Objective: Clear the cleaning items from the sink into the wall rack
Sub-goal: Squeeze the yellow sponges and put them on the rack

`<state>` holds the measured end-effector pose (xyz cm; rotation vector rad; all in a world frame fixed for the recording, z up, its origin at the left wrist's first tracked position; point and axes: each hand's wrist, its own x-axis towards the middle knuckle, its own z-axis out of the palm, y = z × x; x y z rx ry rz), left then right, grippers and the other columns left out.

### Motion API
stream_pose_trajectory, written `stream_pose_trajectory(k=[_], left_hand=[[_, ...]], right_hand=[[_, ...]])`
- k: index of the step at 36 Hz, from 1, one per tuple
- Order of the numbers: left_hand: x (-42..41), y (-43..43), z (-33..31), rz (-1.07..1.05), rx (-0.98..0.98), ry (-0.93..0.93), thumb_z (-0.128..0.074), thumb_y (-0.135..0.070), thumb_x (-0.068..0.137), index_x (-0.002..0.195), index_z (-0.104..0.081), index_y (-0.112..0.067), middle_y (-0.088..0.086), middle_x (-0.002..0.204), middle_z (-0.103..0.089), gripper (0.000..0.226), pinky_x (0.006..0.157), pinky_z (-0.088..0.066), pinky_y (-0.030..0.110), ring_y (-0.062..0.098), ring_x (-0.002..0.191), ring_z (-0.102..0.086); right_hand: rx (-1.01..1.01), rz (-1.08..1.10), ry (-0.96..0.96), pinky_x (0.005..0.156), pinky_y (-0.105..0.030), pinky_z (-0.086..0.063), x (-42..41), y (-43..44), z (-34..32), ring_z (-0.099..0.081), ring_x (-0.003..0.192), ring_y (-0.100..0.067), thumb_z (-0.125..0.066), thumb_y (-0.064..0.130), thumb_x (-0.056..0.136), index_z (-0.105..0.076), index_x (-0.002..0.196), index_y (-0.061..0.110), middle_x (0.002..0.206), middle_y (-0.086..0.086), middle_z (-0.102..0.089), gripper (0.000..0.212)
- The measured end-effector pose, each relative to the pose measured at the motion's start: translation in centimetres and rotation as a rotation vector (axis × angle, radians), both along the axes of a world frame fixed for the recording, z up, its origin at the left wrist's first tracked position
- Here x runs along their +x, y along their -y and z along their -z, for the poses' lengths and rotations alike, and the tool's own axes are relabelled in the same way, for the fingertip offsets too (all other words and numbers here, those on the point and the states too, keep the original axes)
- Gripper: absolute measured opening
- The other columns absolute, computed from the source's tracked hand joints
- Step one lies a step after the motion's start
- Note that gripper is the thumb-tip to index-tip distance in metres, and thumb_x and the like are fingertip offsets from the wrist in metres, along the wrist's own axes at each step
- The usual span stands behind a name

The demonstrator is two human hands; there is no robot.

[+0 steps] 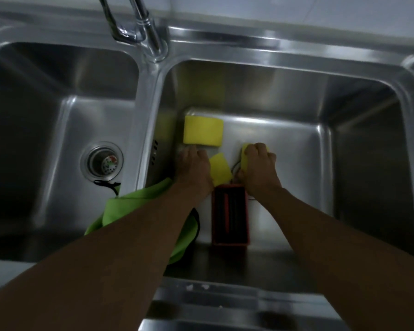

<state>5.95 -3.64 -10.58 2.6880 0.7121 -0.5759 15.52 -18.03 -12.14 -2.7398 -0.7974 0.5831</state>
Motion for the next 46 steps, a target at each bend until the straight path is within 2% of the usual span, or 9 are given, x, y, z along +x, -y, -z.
stream_pose_trajectory(k=[3, 6, 12, 16, 21, 27, 31, 35, 46], left_hand=[[-0.3, 0.0, -1.3, -0.258, -0.305, -0.022, -0.071, -0.015, 0.077, 0.141, -0.028, 0.000, 0.022, 0.137, -0.040, 0.079, 0.092, -0.043, 0.039, 0.040, 0.126, -0.044], [-0.8, 0.1, -2.2, -0.379, -0.435, -0.030, -0.066, -0.017, 0.083, 0.153, 0.000, -0.004, 0.024, 0.141, -0.044, 0.097, 0.079, -0.045, 0.038, 0.041, 0.121, -0.051], [-1.5, 0.0, -5.4, -0.513, -0.607, 0.110, -0.061, -0.005, 0.084, 0.155, 0.000, -0.036, 0.003, 0.112, -0.050, 0.099, 0.073, -0.056, 0.042, 0.033, 0.096, -0.061], [-1.8, -0.1, -7.6, -0.605, -0.801, 0.212, -0.058, 0.000, 0.086, 0.152, -0.015, -0.048, -0.001, 0.109, -0.057, 0.092, 0.066, -0.060, 0.055, 0.028, 0.090, -0.066], [-2.1, -0.2, -10.3, -0.774, -1.056, 0.321, -0.060, 0.003, 0.087, 0.143, -0.039, -0.042, 0.004, 0.126, -0.053, 0.075, 0.068, -0.061, 0.056, 0.030, 0.103, -0.063], [-2.6, -0.2, -14.2, -0.915, -1.248, 0.426, -0.052, -0.008, 0.095, 0.131, -0.052, -0.036, 0.004, 0.129, -0.056, 0.046, 0.070, -0.059, 0.059, 0.037, 0.107, -0.064], [-3.1, -0.3, -16.2, -0.931, -1.283, 0.457, -0.045, -0.022, 0.099, 0.125, -0.057, -0.036, 0.011, 0.127, -0.060, 0.032, 0.071, -0.058, 0.061, 0.038, 0.109, -0.064], [-3.2, -0.3, -17.4, -0.903, -1.273, 0.487, -0.042, -0.029, 0.100, 0.123, -0.059, -0.035, 0.014, 0.127, -0.061, 0.029, 0.076, -0.055, 0.066, 0.038, 0.108, -0.065], [-3.4, -0.1, -18.5, -0.846, -1.290, 0.509, -0.044, -0.047, 0.099, 0.122, -0.061, -0.036, 0.011, 0.127, -0.061, 0.030, 0.076, -0.058, 0.058, 0.037, 0.109, -0.066]], right_hand=[[-0.008, -0.001, -0.080, 0.084, -0.037, -0.033, 0.8, 0.0, -1.1, -0.046, 0.102, -0.037, -0.075, 0.008, 0.070, -0.049, 0.118, 0.001, 0.125, -0.019, -0.044, 0.055], [0.038, 0.042, -0.123, 0.084, -0.036, -0.039, 1.3, 0.2, -2.1, -0.048, 0.107, -0.040, -0.076, 0.013, 0.071, -0.052, 0.121, 0.005, 0.128, -0.016, -0.045, 0.056], [0.217, 0.117, -0.090, 0.093, -0.037, -0.048, 0.4, 0.8, -5.7, -0.055, 0.115, -0.037, -0.076, 0.025, 0.071, -0.061, 0.124, 0.012, 0.135, -0.011, -0.053, 0.056], [0.347, 0.133, -0.041, 0.101, -0.028, -0.044, -0.8, 1.5, -8.8, -0.055, 0.124, -0.024, -0.073, 0.025, 0.074, -0.065, 0.125, 0.020, 0.141, -0.005, -0.054, 0.052], [0.541, 0.158, 0.047, 0.106, -0.027, -0.043, -2.5, 1.7, -13.1, -0.056, 0.125, -0.017, -0.073, 0.029, 0.074, -0.068, 0.123, 0.025, 0.142, 0.000, -0.055, 0.049], [0.615, 0.103, 0.083, 0.104, -0.010, -0.033, -4.8, 0.7, -17.3, -0.052, 0.127, -0.012, -0.075, 0.027, 0.075, -0.067, 0.124, 0.028, 0.143, 0.005, -0.053, 0.050], [0.642, 0.056, 0.069, 0.110, -0.024, -0.039, -6.2, 0.0, -19.1, -0.049, 0.131, -0.012, -0.070, 0.033, 0.076, -0.065, 0.126, 0.031, 0.146, 0.006, -0.049, 0.050], [0.653, 0.036, 0.052, 0.111, -0.028, -0.040, -6.7, -0.5, -19.8, -0.048, 0.132, -0.014, -0.070, 0.033, 0.077, -0.064, 0.127, 0.031, 0.147, 0.005, -0.048, 0.051], [0.594, 0.015, 0.032, 0.106, -0.043, -0.045, -7.0, -1.2, -19.0, -0.048, 0.132, -0.025, -0.073, 0.035, 0.078, -0.058, 0.135, 0.025, 0.146, -0.006, -0.046, 0.060]])
